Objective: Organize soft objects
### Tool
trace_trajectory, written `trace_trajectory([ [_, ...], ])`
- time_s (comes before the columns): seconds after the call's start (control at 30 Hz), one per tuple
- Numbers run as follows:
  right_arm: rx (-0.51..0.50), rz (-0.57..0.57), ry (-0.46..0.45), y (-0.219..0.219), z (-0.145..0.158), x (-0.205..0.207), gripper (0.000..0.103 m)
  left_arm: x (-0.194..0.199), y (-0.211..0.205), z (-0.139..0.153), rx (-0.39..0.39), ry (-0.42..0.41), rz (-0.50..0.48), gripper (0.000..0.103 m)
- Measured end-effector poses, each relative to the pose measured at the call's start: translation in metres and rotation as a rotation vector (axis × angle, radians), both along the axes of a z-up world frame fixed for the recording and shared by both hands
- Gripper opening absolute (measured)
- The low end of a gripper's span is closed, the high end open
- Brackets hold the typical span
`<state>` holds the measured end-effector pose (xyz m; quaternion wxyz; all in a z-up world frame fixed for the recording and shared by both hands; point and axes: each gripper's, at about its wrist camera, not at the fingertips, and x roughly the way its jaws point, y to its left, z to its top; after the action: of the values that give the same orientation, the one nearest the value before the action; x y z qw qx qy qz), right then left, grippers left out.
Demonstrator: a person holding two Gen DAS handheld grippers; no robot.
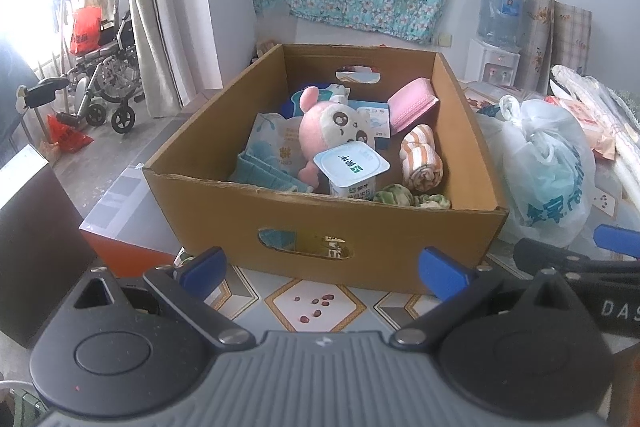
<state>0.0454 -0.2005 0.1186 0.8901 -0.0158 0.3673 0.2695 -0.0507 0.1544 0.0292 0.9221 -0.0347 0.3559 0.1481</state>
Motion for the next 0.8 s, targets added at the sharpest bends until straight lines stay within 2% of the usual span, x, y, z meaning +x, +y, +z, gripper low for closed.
trace_trajectory([
  [0.8,0.003,-0.009,0.002,-0.0018,-0.0010,0.0014,0.102,0.0021,-0.0021,0.0005,0.011,-0.001,0.000,0.103],
])
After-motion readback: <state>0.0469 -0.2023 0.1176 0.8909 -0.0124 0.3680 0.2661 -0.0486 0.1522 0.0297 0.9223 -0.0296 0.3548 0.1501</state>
